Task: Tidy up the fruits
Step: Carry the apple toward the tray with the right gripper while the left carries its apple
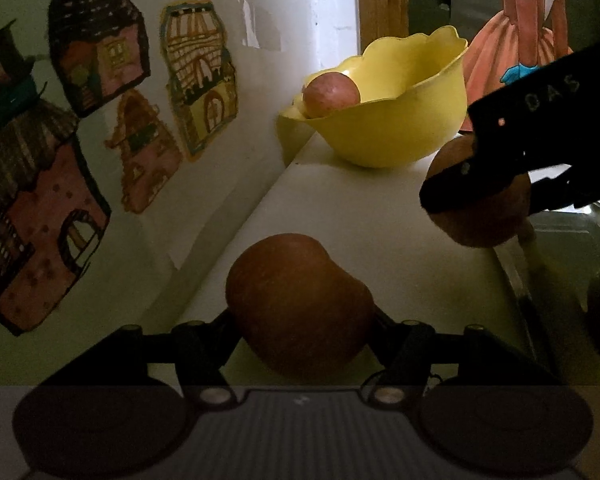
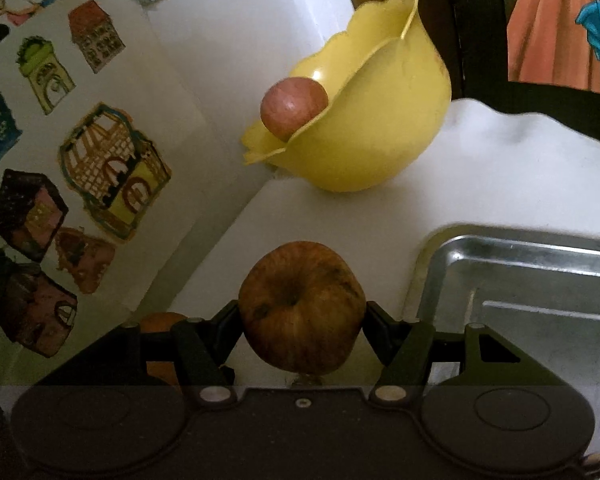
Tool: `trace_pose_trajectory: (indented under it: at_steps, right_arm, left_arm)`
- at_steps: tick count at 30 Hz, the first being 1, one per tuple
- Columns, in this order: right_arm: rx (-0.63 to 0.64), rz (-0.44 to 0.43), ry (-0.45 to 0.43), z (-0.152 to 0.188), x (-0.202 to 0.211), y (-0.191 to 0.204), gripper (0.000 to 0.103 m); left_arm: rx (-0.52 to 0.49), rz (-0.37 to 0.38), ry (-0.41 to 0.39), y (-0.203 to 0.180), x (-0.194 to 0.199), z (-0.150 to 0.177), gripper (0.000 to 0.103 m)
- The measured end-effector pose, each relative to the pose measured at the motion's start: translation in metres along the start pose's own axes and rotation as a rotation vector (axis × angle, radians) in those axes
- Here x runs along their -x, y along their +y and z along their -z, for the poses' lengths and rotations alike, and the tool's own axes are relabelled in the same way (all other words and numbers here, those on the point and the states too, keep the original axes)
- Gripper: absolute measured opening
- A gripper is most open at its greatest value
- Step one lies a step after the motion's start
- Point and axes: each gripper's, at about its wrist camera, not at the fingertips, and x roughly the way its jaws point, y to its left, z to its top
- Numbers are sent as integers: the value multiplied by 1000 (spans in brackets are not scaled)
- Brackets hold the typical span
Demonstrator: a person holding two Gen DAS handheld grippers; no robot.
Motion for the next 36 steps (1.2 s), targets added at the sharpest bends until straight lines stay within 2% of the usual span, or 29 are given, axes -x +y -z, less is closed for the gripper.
trace_pose_trajectory:
  at_steps: [7, 13, 25, 36]
  right_arm:
    - [-11, -29, -43, -1, 14, -9, 66]
    - [3, -17, -63, 0, 25, -14, 66]
    - [-68, 63, -110, 11, 65, -59, 66]
    - [-129, 149, -126, 34, 96, -104, 66]
  left_arm:
    - [37, 59, -32, 1, 15, 8, 69]
    - [44, 97, -55, -8, 16, -2, 69]
    - [20, 166, -99, -42, 21, -28, 69]
    - [4, 167, -140, -68, 28, -49, 69]
